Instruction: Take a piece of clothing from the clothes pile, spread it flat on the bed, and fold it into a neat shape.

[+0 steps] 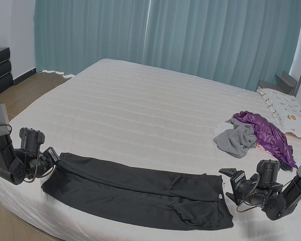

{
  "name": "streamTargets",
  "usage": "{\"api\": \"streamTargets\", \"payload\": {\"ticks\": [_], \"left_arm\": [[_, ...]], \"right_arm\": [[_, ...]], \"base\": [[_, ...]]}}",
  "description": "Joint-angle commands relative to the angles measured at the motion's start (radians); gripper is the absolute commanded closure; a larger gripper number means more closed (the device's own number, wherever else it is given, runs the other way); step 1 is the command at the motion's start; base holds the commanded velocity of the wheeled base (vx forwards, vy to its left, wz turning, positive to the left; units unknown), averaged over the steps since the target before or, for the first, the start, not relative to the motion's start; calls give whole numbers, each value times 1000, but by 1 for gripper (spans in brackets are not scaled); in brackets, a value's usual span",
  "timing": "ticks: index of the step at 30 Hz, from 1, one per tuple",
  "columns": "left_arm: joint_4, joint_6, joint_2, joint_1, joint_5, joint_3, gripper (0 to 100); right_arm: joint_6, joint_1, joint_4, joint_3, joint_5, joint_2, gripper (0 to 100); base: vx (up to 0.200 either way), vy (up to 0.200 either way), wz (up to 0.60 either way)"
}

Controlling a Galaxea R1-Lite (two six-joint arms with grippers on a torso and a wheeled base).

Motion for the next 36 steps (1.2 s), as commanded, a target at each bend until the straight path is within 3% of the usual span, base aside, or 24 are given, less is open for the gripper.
{"api": "streamTargets", "payload": {"ticks": [1,9,23,24,36], "left_arm": [[-6,0,-12,-3,1,2,100],[-6,-4,-8,-3,-3,-2,100],[-6,-4,-9,-3,-2,-8,100],[-6,-4,-9,-3,-2,-8,100],[-6,-2,-8,-4,-2,-11,100]], "right_arm": [[-3,40,31,-4,-25,-24,0],[-43,50,169,-36,-35,-18,0],[-63,63,178,-86,-49,77,0],[-64,63,180,-86,-51,82,100],[-87,58,197,-106,-60,91,100]], "base": [[0,0,0],[0,0,0],[0,0,0],[0,0,0],[0,0,0]]}}
